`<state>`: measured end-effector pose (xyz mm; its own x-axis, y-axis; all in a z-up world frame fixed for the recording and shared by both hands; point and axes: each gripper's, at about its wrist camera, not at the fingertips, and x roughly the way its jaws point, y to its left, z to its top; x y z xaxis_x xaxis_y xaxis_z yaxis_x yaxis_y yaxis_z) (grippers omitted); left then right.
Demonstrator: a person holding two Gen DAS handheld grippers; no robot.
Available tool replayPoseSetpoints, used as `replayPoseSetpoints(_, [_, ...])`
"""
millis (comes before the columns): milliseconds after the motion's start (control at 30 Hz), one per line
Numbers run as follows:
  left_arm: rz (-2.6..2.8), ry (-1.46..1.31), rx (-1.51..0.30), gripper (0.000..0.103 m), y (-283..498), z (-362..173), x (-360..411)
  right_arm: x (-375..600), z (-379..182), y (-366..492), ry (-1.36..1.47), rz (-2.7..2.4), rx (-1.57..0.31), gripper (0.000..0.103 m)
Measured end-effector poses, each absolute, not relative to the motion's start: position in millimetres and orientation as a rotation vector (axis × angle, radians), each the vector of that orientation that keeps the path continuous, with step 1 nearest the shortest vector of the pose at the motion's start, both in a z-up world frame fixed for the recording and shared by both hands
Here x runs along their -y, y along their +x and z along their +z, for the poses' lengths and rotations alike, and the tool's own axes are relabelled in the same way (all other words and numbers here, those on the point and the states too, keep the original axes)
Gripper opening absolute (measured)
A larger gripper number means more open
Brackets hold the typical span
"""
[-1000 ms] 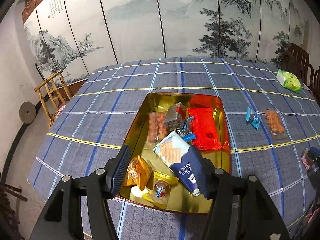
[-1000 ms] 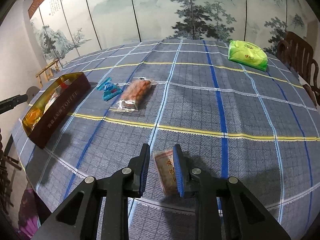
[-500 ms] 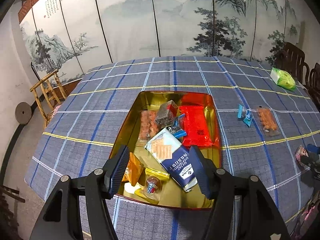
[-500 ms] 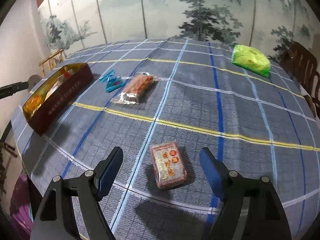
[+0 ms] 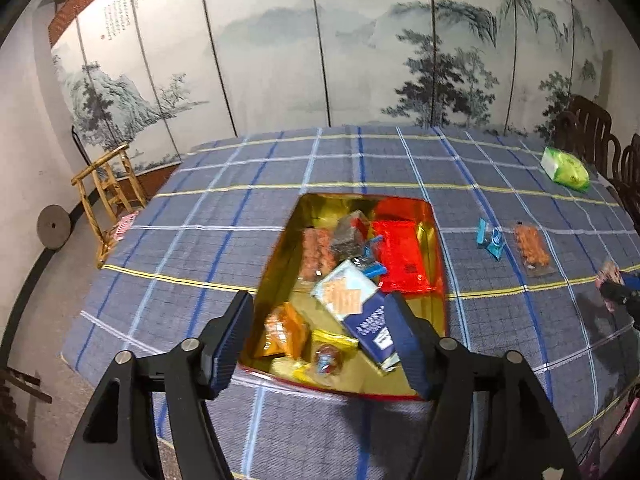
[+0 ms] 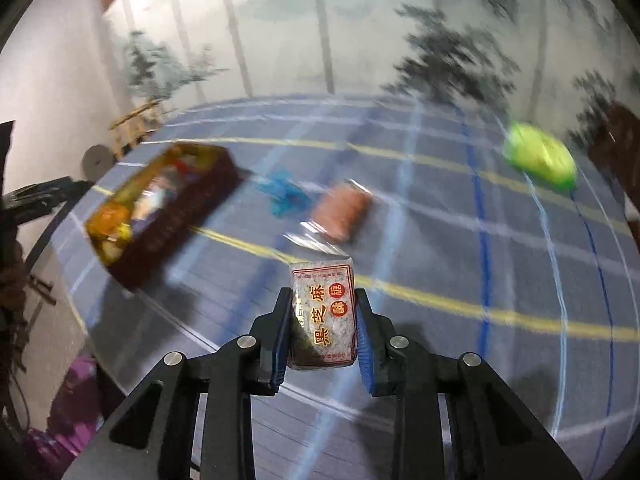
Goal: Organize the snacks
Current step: 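Carry the white printed pack into the tin with the right gripper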
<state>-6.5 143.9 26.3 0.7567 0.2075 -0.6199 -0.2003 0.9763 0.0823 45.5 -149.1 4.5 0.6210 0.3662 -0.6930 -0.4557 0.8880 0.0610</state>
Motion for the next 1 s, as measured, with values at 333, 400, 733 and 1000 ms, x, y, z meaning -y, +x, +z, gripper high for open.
replayPoseSetpoints(333, [0.3, 0.011, -0.679, 0.069, -37.3, 24.8, -178.2, 12.6, 35.3, 58.6, -0.193, 0.727, -0.721, 0.03])
replayPoseSetpoints(400, [0.315, 0.005, -0.681, 0.072, -42.2, 23.8, -186.3, -10.7, 34.7, 62.8, -0.19, 0.763, -0.73, 0.03])
replayPoseSetpoints(733, [0.349, 0.017, -0.679, 0.078, -55.7, 17.5, -206.3, -115.3, 9.9, 88.3, -0.178, 0.876, -0.826, 0.03])
replayPoseSetpoints(1000, [0.346, 0.015, -0.675, 0.081, -57.4, 15.2, -216.2, -169.1, -28.3, 109.7, -0.186, 0.832, -0.936, 0.03])
